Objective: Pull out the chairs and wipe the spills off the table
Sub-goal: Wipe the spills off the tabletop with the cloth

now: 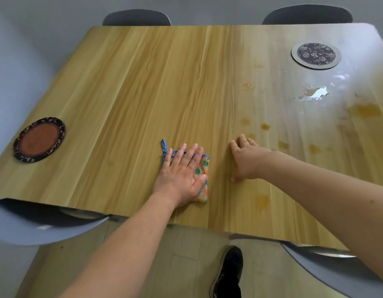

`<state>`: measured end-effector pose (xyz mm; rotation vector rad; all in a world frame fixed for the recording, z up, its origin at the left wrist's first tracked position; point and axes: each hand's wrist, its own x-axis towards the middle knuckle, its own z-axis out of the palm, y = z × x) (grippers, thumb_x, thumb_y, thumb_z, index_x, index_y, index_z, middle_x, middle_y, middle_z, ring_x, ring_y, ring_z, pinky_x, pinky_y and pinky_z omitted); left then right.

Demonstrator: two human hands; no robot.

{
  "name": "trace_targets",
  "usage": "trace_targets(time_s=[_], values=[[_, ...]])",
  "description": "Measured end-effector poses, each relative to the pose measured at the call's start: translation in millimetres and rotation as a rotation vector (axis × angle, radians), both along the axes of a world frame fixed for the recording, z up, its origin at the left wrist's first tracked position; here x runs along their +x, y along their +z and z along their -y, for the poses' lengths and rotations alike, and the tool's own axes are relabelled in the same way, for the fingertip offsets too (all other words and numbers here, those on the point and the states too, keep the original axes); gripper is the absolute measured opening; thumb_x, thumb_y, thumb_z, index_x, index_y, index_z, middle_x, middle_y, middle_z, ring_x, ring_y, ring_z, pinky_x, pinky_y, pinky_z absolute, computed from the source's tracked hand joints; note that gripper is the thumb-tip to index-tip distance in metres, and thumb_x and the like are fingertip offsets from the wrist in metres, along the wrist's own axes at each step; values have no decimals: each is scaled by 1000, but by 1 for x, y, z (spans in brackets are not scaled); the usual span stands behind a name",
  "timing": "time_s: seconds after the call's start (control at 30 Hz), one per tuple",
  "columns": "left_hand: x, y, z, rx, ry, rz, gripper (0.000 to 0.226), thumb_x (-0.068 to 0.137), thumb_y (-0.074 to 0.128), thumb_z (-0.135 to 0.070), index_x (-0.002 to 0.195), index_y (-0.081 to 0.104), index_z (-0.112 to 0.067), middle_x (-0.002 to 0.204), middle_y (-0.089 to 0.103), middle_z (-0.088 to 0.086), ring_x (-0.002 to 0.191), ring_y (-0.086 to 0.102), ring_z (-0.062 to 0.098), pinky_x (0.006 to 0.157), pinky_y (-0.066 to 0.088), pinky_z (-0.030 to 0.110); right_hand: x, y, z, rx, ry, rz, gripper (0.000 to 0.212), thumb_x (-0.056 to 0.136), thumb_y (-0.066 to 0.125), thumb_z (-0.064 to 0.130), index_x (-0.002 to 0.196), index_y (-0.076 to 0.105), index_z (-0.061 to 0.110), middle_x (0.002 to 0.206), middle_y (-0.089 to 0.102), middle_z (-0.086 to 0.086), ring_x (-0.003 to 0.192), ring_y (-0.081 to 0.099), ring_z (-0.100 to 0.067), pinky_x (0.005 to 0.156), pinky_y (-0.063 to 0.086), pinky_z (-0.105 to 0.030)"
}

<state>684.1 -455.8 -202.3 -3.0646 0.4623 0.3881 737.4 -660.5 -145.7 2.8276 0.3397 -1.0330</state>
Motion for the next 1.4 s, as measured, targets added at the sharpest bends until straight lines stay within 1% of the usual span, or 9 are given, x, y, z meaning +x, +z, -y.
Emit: trace_targets(time_s=[0.2,0.47,0.6,0.7,0.8,0.87,1.07,1.27,1.4], values=[[-54,1,-11,6,7,-19,71,97,6,-59,152,-25,-26,162,-26,-8,148,-28,17,120,-15,48,-4,-4,0,48,-65,-14,115,81,70,51,153,-15,19,159,-23,-9,149,-7,-29,119,18,-49],[-66,2,7,-13,104,-23,69,99,8,-55,149,-28,-25,161,-28,-6,147,-29,20,119,-13,52,-7,-7,5,98,-57,17,116,78,71,54,154,-10,22,160,-19,-5,149,-5,-28,119,19,-47],[-74,4,42,-37,40,-35,70,99,9,-55,150,-26,-22,161,-28,-4,147,-30,23,118,-13,54,-12,-6,8,133,-53,33,114,77,71,56,155,-5,23,161,-15,-5,150,-2,-27,119,19,-44],[-70,3,55,-47,28,-36,71,99,10,-56,152,-25,-22,160,-29,-4,146,-32,22,118,-14,55,-12,-4,8,154,-34,68,108,76,70,58,155,8,21,162,0,-7,148,11,-30,118,24,-42],[-57,2,54,-43,-1,-40,72,99,9,-58,152,-24,-23,160,-30,-5,145,-33,21,118,-16,54,0,6,14,255,-87,134,81,81,69,50,148,36,17,153,33,-6,137,37,-26,110,37,-38],[-43,1,54,-33,-13,-34,72,98,9,-59,153,-23,-24,161,-29,-5,145,-33,20,118,-16,53,12,12,24,315,-161,203,71,85,66,44,146,39,18,149,40,-5,135,40,-25,110,37,-37],[13,1,60,-13,24,-50,73,98,9,-60,151,-27,-25,158,-33,-6,144,-34,18,117,-18,52,62,17,58,333,-221,310,70,92,58,42,150,31,15,153,33,-7,137,38,-27,110,36,-38],[73,0,66,6,11,-25,73,97,10,-60,151,-27,-27,159,-32,-7,145,-34,17,118,-18,51,119,0,82,289,-338,314,63,88,58,46,137,43,11,141,43,-9,127,46,-32,100,43,-43],[114,0,71,6,25,-13,72,94,7,-61,149,-28,-28,159,-31,-7,145,-32,17,118,-17,50,156,-6,90,255,-350,297,92,81,66,55,149,24,9,156,21,-13,142,25,-33,112,32,-45]])
